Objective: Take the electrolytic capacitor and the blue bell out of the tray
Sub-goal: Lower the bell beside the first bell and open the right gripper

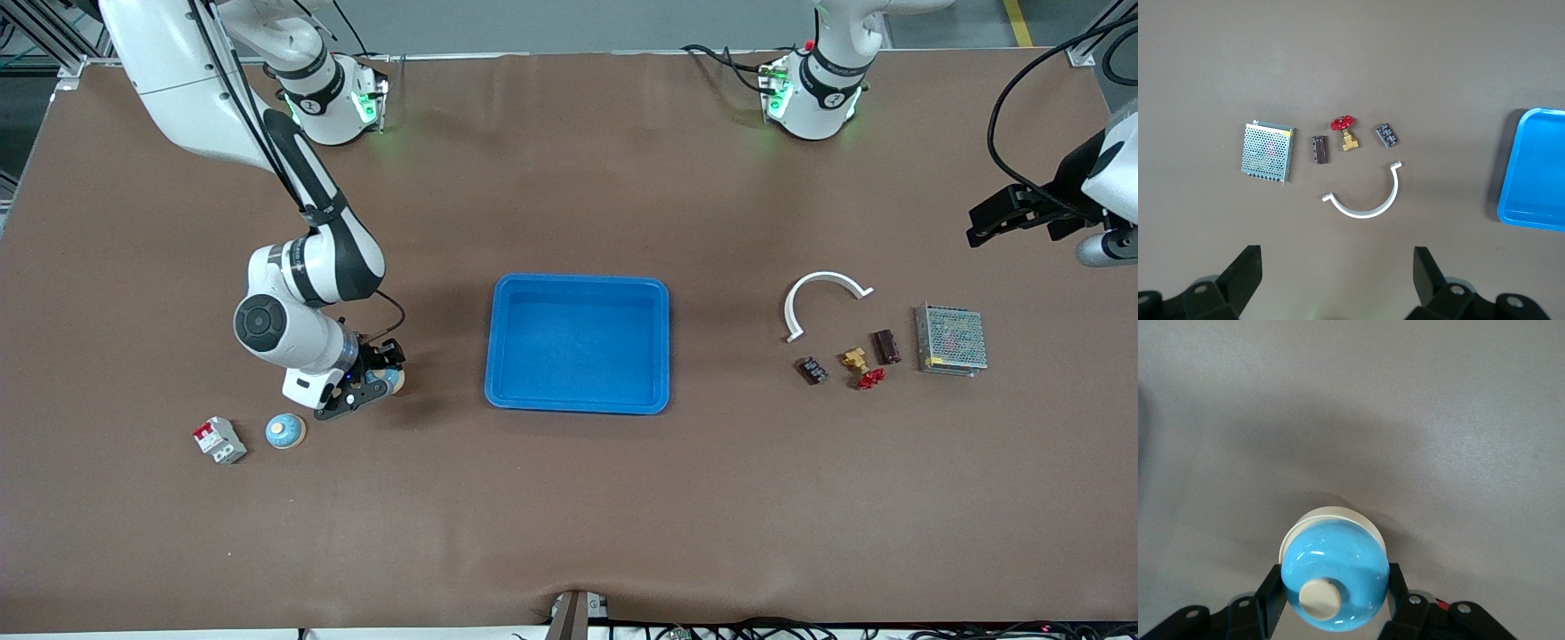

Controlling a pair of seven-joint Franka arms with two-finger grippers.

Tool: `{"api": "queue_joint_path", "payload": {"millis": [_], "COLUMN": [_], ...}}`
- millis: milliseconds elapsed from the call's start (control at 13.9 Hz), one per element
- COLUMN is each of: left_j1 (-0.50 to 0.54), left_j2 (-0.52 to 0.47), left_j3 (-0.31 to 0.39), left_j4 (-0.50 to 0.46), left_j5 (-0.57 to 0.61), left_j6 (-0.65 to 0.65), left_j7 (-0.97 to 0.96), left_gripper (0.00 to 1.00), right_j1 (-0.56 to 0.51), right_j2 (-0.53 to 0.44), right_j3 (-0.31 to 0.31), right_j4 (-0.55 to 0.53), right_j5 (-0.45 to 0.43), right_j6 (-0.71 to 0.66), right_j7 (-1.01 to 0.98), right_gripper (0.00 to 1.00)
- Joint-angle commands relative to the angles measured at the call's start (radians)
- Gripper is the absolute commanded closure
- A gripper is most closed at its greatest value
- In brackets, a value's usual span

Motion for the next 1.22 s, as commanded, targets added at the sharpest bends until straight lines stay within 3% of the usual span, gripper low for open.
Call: {"api": "queue_joint_path", "payload": {"millis": [0,932,1147], "left_j1": [-0.006,-0.004,-0.006], "left_j2": [-0.007,-0.013,-0.013], "left_j3": [-0.002,-0.003,-0.003], "left_j4": [0.002,0.000,0.002], "left_j5": [-0.006,-0.010,-0.008], "left_j6": [0.005,0.005,0.005], "left_j7": [0.017,0.017,0.017], "left_gripper": [0.00,0.00,0.00], "right_j1": [0.012,0.021,0.021], "right_j2": [-0.018,0.022,0.022], "right_j3": [-0.001,-0.003,-0.003], "right_j4": [-0.033,-0.033,-0.031], "right_j5": [0.019,0.018,0.019], "right_j6": [0.032,0.078,0.075], "right_j7": [0.007,0.007,0.008], "right_gripper": [0.53,0.52,0.46]}}
